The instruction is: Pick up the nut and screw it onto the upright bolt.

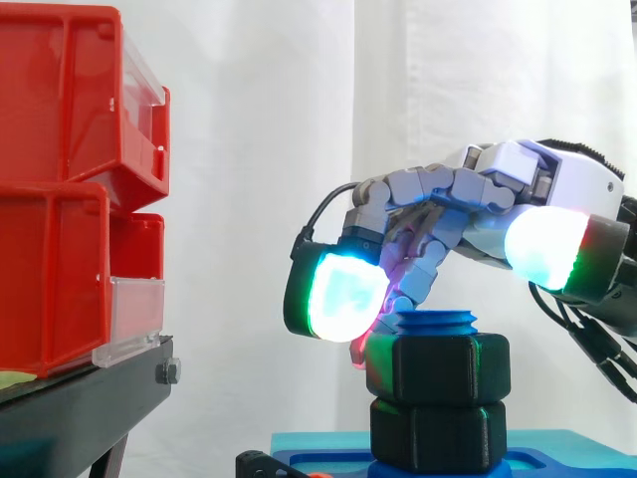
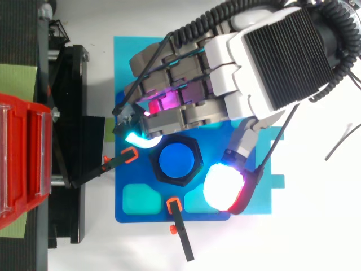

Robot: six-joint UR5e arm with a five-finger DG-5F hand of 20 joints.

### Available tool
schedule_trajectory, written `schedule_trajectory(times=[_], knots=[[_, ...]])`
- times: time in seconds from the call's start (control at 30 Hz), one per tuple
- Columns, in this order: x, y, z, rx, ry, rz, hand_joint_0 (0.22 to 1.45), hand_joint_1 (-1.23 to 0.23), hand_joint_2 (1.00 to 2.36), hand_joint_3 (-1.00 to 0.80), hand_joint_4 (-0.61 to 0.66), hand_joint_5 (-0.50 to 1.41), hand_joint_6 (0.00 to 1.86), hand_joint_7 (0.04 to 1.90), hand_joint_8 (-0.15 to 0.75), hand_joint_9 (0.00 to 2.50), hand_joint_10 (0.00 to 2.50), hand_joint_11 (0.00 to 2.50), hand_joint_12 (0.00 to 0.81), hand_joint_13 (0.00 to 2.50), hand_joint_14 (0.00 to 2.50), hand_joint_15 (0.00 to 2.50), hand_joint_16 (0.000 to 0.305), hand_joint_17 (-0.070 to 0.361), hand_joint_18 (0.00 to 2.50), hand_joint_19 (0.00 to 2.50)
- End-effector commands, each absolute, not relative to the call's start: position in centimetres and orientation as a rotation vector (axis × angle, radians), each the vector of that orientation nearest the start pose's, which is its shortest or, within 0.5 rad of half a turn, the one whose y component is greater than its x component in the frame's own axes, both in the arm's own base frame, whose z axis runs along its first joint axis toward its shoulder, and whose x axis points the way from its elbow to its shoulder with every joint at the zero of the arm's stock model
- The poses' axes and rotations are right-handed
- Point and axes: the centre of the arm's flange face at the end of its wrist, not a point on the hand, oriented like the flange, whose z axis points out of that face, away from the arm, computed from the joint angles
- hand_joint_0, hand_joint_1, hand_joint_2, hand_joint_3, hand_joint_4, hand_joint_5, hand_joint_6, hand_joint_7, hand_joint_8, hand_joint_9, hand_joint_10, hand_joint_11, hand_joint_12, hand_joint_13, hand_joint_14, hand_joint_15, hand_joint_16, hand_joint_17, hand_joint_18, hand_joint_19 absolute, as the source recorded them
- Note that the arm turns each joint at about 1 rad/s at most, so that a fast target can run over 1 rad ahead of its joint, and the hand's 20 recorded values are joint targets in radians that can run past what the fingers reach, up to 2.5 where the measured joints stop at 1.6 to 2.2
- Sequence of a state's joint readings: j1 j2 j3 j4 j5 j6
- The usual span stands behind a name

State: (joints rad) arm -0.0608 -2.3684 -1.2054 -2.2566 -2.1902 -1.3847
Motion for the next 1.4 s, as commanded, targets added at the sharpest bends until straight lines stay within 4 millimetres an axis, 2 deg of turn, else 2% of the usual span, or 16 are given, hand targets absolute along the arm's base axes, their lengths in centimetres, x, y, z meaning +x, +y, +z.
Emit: schedule_trajectory(times=[0.0,0.53,0.7,0.77,1.23,1.37], knots=[[77.3,-11.7,24.3,-0.414,1.135,0.453,0.47,-0.17,1.0,-0.5,0.26,-0.02,0.5,0.96,0.218,1.22,0.0,0.0,0.185,0.92,0.0,0.0,0.038,0.085,0.76,0.29],[77.6,-9.9,24.0,-0.404,1.152,0.443,0.47,-0.17,1.0,-0.5,0.26,-0.02,0.5,0.96,0.219,1.21,0.0,0.0,0.187,0.92,0.0,0.0,0.038,0.086,0.75,0.28],[77.6,-9.8,23.8,-0.409,1.157,0.432,0.47,-0.17,1.0,-0.5,0.26,-0.02,0.5,0.97,0.217,1.21,0.0,0.0,0.186,0.92,0.0,0.0,0.038,0.086,0.75,0.29],[77.3,-9.8,23.1,-0.41,1.17,0.422,0.47,-0.17,1.0,-0.5,0.26,-0.02,0.5,0.96,0.217,1.21,0.0,0.0,0.186,0.92,0.0,0.0,0.038,0.086,0.75,0.29],[77.1,-9.9,22.8,-0.416,1.191,0.4,0.47,-0.17,1.0,-0.5,0.26,-0.02,0.5,0.97,0.223,1.22,0.0,0.0,0.185,0.93,0.0,0.01,0.038,0.086,0.76,0.29],[77.1,-10.3,22.9,-0.417,1.189,0.397,0.47,-0.17,1.0,-0.5,0.26,-0.01,0.5,1.03,0.227,1.22,0.0,0.0,0.184,0.93,0.0,0.0,0.038,0.085,0.76,0.27]])
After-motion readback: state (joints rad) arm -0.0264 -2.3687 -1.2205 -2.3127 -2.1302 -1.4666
